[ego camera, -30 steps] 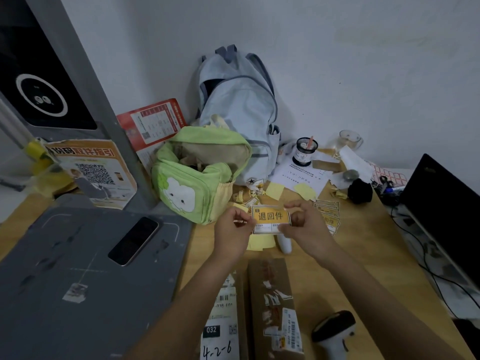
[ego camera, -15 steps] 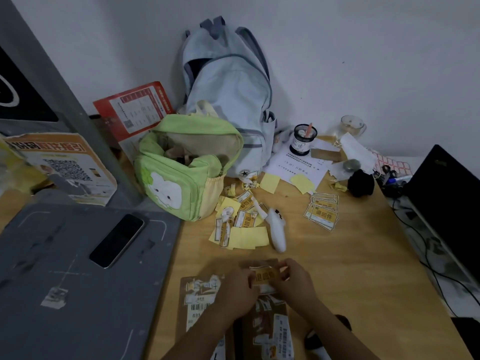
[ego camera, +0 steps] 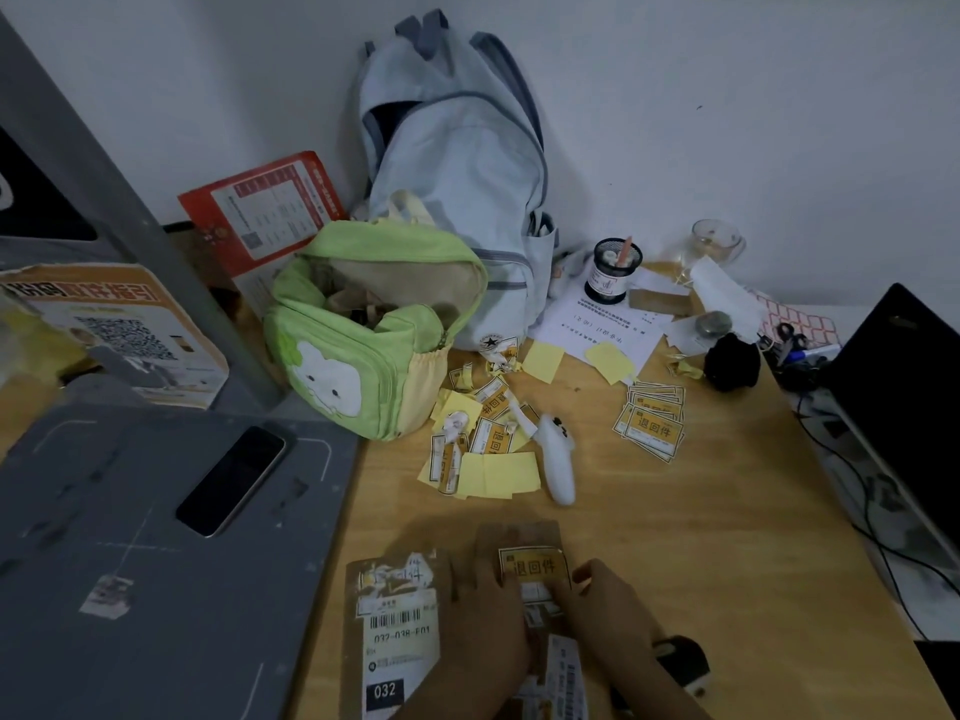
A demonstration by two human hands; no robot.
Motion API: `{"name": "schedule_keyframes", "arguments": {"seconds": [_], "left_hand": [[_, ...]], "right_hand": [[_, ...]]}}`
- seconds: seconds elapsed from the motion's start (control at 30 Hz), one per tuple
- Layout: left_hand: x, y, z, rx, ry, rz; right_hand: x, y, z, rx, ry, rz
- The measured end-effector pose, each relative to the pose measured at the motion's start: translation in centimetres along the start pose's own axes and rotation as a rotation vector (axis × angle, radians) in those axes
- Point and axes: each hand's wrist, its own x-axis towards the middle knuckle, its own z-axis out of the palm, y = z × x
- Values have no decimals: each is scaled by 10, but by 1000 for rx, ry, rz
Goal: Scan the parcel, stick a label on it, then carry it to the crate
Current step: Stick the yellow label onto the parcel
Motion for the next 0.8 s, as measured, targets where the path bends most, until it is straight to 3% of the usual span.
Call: {"name": "schedule_keyframes", "arguments": {"seconds": [0.23, 0.5, 0.63, 0.8], "left_hand": [[4, 4, 3, -302, -164, -91], [6, 6, 14, -515, -200, -197], [12, 7, 22, -727, -65, -248], [7, 7, -1, -760, 103, -67]], "right_hand": [[-1, 5, 6, 208, -7, 92], [-12, 11, 9, 299, 21, 111], [-16, -1, 13, 215, 21, 119], [-19, -21, -3, 273, 83, -11]]}}
